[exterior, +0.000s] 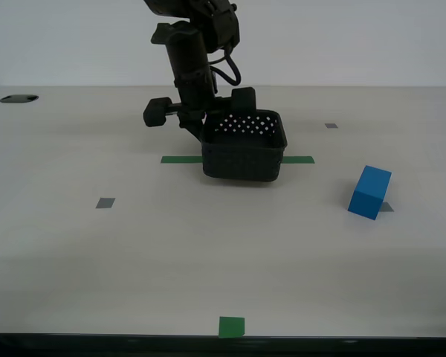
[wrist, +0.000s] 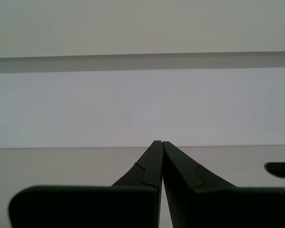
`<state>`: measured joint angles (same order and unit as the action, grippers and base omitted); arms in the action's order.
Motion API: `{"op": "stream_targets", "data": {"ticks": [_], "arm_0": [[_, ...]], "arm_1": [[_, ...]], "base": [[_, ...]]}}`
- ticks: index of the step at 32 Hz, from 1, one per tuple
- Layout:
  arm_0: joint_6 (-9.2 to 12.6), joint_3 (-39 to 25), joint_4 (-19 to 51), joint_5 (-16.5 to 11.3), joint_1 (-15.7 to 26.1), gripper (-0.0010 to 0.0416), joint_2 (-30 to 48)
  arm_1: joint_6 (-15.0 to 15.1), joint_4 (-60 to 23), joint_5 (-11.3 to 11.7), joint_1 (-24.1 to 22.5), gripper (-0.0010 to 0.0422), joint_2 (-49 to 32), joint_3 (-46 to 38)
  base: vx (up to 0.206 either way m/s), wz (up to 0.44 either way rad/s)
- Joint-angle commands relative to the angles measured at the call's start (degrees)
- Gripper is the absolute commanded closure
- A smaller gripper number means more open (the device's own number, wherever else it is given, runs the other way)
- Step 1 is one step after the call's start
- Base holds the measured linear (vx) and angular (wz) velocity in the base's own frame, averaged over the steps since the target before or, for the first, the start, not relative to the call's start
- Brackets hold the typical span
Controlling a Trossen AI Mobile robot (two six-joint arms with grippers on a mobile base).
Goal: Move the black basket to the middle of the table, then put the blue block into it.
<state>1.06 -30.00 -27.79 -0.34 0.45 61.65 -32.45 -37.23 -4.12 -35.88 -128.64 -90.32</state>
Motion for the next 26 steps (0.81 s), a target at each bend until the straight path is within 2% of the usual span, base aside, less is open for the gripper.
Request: {"op": "stream_targets", "data": {"ticks": [1, 3, 4, 6, 7, 10, 11, 14, 15, 16, 17, 18, 19, 21, 22, 23, 24, 25, 26], "arm_0": [[0.0, 0.0, -0.1, 0.0, 0.0, 0.0405, 0.0], [0.0, 0.0, -0.1, 0.0, 0.0, 0.0405, 0.0], [0.0, 0.0, -0.1, 0.0, 0.0, 0.0405, 0.0], [0.0, 0.0, -0.1, 0.0, 0.0, 0.0405, 0.0], [0.0, 0.0, 0.0, 0.0, 0.0, 0.0405, 0.0], [0.0, 0.0, 0.0, 0.0, 0.0, 0.0405, 0.0], [0.2, 0.0, 0.5, 0.0, 0.0, 0.0405, 0.0], [0.9, 0.0, 3.3, 0.0, 0.0, 0.0405, -0.2], [1.4, 0.0, 4.1, -0.1, 0.0, 0.0405, -0.2], [3.8, -0.2, 7.1, -0.2, 0.1, 0.0405, -0.5], [4.4, -0.6, 9.0, -0.6, 0.1, 0.0405, -0.5], [5.0, -2.0, 14.5, -2.7, 0.1, 0.0405, -0.5], [5.0, -4.4, 21.8, -5.7, 0.1, 0.0405, -0.5], [5.1, -6.9, 28.5, -10.1, 0.1, 0.0405, -0.5], [5.2, -9.4, 34.6, -12.8, 0.1, 0.0405, -0.5], [5.2, -10.5, 37.1, -13.6, 0.1, 0.0405, -0.5], [5.2, -13.2, 44.0, -15.3, 0.1, 0.0405, -0.5], [5.2, -14.1, 46.4, -15.3, 0.1, 0.0405, -0.5], [5.2, -16.8, 53.1, -15.5, 0.3, 0.0405, -0.5]], "arm_1": [[-2.1, 0.6, -0.3, -0.1, 0.0400, 0.1, 0.2], [-3.0, 0.7, -1.3, 0.1, 0.0382, 0.1, 0.3], [-3.0, 0.7, -1.7, 0.1, 0.0360, 0.1, 0.5], [-3.0, 0.6, -1.7, 0.1, 0.0337, 0.1, 0.6], [-3.0, 0.5, -1.7, 0.1, 0.0300, 0.1, 0.7], [-2.9, 0.5, -2.2, 0.2, 0.0244, 0.4, 0.7], [-2.8, 0.7, -2.2, 0.2, 0.0214, 1.0, 0.6], [-0.3, 0.7, -2.1, 0.3, 0.0165, 4.2, -0.3], [0.1, 0.7, -2.0, 0.4, 0.0160, 5.1, -0.5], [1.1, 0.9, -1.6, 0.6, 0.0155, 7.4, -0.9], [1.5, 0.9, -1.2, 0.7, 0.0155, 8.2, -1.0], [3.1, 0.9, 0.3, 0.9, 0.0160, 9.8, -1.1], [5.0, 0.9, 3.2, 1.3, 0.0171, 11.8, -1.1], [6.5, 0.9, 6.2, 1.7, 0.0184, 13.4, -1.1], [7.7, 0.8, 8.0, 2.2, 0.0199, 14.9, -1.1], [8.1, 0.8, 8.3, 2.4, 0.0205, 15.4, -1.1], [8.7, 0.8, 8.4, 3.3, 0.0223, 16.5, -1.1], [8.9, 0.6, 8.4, 3.7, 0.0229, 16.8, -1.1], [9.3, -0.2, 8.5, 4.8, 0.0255, 17.4, -1.0]], "base": [[0.000, 0.000], [0.000, 0.000], [0.000, 0.000], [0.000, 0.000], [0.000, 0.000], [0.000, 0.000], [0.000, 0.000], [0.000, 0.000], [0.000, 0.000], [0.000, 0.000], [0.000, 0.000], [0.000, 0.000], [0.000, 0.000], [0.000, 0.000], [0.000, 0.000], [0.000, 0.000], [0.000, 0.000], [0.000, 0.000], [0.000, 0.000]]}}
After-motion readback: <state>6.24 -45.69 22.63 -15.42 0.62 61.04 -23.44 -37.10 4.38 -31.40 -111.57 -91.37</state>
